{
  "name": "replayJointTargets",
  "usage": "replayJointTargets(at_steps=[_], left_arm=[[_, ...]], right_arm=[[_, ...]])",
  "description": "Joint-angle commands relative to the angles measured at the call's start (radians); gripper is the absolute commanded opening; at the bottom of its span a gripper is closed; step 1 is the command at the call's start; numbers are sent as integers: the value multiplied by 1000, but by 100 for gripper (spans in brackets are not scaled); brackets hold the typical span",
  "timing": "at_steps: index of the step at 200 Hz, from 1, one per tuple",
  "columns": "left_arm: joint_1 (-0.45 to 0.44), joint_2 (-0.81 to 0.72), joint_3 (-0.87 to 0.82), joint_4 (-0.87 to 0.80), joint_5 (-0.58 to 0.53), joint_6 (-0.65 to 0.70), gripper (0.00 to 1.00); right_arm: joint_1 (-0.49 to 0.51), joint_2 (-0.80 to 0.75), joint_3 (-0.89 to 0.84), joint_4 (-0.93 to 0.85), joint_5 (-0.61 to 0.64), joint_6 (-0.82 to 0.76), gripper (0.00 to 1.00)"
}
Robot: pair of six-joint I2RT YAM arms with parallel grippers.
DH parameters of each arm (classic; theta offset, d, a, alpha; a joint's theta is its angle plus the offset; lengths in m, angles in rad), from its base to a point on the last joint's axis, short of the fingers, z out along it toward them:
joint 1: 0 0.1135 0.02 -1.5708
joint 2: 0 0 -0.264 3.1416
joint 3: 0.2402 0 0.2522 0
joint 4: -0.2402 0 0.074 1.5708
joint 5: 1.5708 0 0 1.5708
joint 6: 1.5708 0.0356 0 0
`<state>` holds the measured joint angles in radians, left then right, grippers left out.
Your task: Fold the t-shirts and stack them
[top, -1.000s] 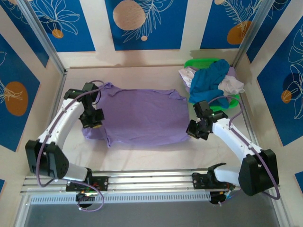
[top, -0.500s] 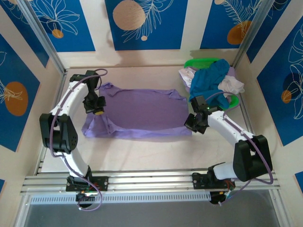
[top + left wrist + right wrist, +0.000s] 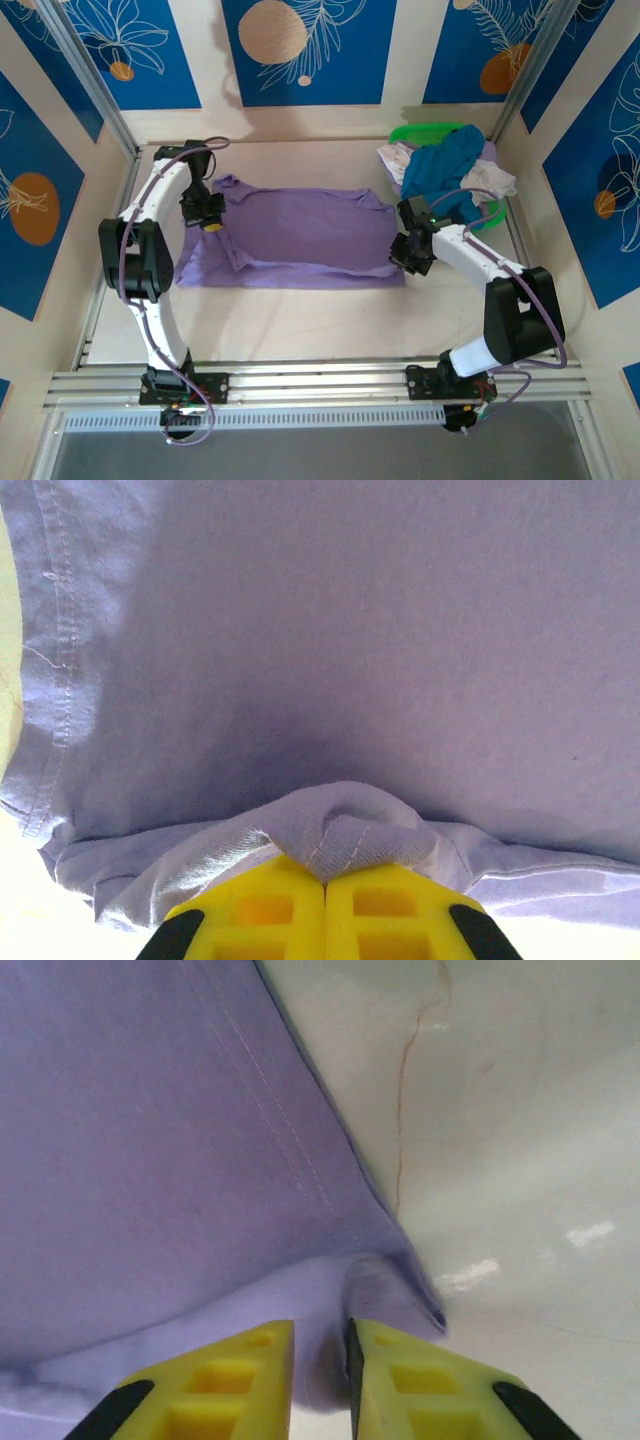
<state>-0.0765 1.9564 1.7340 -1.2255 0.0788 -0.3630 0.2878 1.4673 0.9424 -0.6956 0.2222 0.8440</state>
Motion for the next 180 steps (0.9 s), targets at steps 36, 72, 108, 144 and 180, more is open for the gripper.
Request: replayJointTargets(at_steps=[36,72,108,144,180], left_arm=[[65,28,77,14,71,3,15],[88,26,73,14,96,3,27],[89,-14,25,35,118,-7,34],[32,-101,-153,120,165,-52,48],[-55,-131,-287,201,177,-99,47]], right_arm=[[22,-78,32,-60,7,-9,36],[70,-108,37,-98,-7,-36,38],[116,-93,52,-98,-44,-56,39],[148,-25,60,-55,-90,-45,40],[163,32,114,-51,-103,-52,40]])
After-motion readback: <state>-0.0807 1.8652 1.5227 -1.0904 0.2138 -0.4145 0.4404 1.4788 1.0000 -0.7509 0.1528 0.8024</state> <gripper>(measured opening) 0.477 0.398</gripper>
